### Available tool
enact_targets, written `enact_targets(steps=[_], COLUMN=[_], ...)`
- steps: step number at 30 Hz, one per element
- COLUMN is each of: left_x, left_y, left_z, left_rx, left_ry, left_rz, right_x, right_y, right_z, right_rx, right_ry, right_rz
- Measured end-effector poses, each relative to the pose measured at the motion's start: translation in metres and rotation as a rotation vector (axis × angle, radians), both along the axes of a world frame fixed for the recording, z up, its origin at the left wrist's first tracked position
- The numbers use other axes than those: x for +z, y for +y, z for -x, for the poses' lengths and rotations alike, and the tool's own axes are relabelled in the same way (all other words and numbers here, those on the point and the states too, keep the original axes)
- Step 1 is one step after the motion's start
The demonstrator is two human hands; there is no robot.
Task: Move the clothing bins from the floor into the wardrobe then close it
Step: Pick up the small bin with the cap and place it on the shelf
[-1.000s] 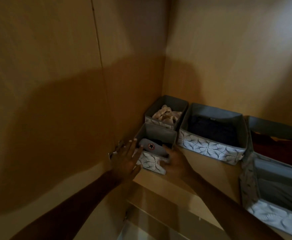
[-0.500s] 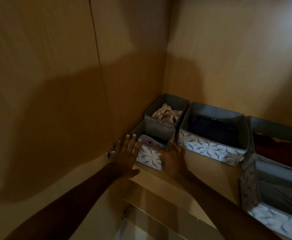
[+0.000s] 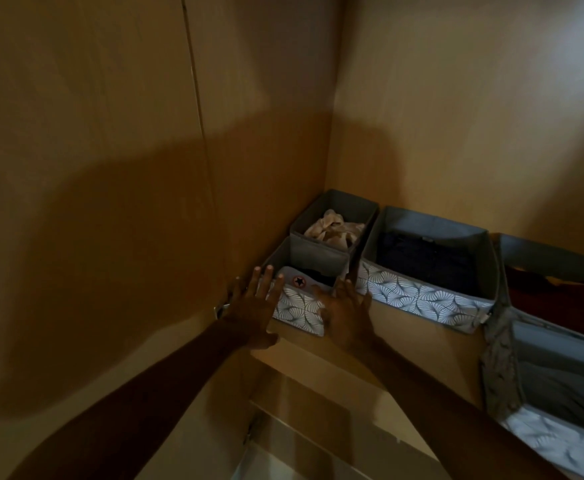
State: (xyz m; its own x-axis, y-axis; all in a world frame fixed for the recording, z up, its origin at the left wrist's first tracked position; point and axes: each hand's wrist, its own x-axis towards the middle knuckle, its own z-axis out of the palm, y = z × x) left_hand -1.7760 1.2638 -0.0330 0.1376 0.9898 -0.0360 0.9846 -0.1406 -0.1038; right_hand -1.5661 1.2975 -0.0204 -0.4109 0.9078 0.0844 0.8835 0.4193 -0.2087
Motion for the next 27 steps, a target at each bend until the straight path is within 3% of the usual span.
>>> enact_targets(steps=[3, 6, 10, 13, 16, 20, 27], left_x=[-0.002, -0.002, -0.012, -0.022, -0.031, -0.051, -0.065], left_y=[-0.008, -0.027, -0.065, -0.092, -0.118, -0.170, -0.277], left_z=[0.000, -0.005, -0.025, -0.053, -0.080, -0.116, -0.132], left_rx=[0.009, 0.021, 0.083, 0.263, 0.385, 0.498, 0.627], left_ry=[-0.076, -0.277, -0.804, -1.270, -1.521, -1.628, -1.549], left_rz=[-0.031, -0.158, -0.234, -0.170, -0.147, -0.085, -0.126], right_x=[-0.002, -0.007, -0.013, -0.015, -0.026, -0.054, -0.083], right_y=[-0.010, -0.020, -0.051, -0.084, -0.110, -0.150, -0.238], right_z=[-0.007, -0.017, -0.036, -0.059, -0.080, -0.106, -0.096], right_rx=[0.013, 0.042, 0.097, -0.051, -0.191, -0.250, -0.222], right_ry=[0.101, 0.229, 0.606, 0.825, 0.930, 0.984, 0.898], right_rz=[0.064, 0.044, 0.146, 0.238, 0.373, 0.490, 0.683])
